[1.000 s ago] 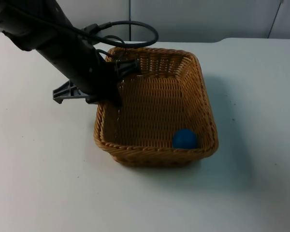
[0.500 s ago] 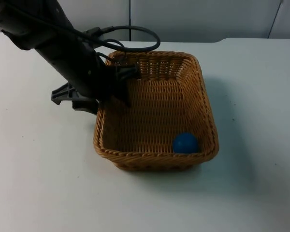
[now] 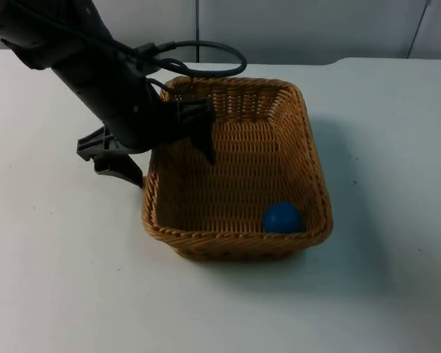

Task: Pick up the basket with the left hand and place the ball into the basket with the right hand.

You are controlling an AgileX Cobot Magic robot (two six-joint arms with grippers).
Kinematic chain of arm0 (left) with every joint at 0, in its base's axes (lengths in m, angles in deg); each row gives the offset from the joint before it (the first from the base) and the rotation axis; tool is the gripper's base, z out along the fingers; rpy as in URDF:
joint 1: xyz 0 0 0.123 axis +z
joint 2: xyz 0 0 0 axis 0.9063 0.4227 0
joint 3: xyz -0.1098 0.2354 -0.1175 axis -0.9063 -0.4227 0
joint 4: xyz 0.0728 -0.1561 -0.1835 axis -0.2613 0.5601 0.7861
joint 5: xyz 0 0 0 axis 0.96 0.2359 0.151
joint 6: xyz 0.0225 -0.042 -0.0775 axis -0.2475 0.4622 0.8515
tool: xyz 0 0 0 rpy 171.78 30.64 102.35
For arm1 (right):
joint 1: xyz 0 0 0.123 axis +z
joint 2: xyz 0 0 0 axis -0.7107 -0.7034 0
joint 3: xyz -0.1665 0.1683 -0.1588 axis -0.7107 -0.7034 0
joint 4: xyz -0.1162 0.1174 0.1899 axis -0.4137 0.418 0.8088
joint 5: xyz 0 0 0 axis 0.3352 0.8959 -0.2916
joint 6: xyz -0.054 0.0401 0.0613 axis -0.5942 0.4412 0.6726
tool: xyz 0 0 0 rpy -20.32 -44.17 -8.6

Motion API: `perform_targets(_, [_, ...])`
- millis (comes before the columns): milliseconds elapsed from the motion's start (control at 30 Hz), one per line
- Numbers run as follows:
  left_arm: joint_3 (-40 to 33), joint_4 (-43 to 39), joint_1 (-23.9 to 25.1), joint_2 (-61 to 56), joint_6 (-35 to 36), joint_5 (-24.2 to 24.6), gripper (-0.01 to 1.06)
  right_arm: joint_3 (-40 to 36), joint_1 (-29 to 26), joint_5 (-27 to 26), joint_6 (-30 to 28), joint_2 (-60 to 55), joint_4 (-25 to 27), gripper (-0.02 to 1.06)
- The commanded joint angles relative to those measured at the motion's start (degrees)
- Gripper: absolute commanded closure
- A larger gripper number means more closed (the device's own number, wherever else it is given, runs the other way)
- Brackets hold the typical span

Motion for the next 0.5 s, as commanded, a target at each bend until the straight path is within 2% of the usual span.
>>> perform_targets(0, [0.0,-4.0,-0.4,-1.1,0.6,2.0,0.0,-0.4,0.2,-0.4,0.1,-0.1,-0.2,0.0])
perform_targets(100, [0.1,-7.3,-0.4,-3.1,0.8,2.0,0.0,-0.4,0.2,-0.4,0.1,-0.1,-0.2,0.0])
perform_targets(200, [0.1,-14.2,0.0,-7.4,5.6,2.4,0.0,-0.4,0.2,-0.7,0.1,-0.1,-0.1,0.0])
perform_targets(233, [0.1,-14.2,0.0,-7.4,5.6,2.4,0.0,-0.4,0.2,-0.7,0.1,-0.1,-0.1,0.0])
perform_targets(367, [0.1,-22.7,0.0,-12.3,7.6,6.5,0.0,-0.4,0.2,-1.4,0.1,-0.1,0.3,0.0])
perform_targets(400, [0.1,-22.7,0.0,-12.3,7.6,6.5,0.0,-0.4,0.2,-1.4,0.1,-0.1,0.3,0.0])
perform_targets(467, [0.1,-25.6,0.0,-15.2,8.1,9.9,0.0,-0.4,0.2,-1.8,0.1,-0.1,0.3,0.0])
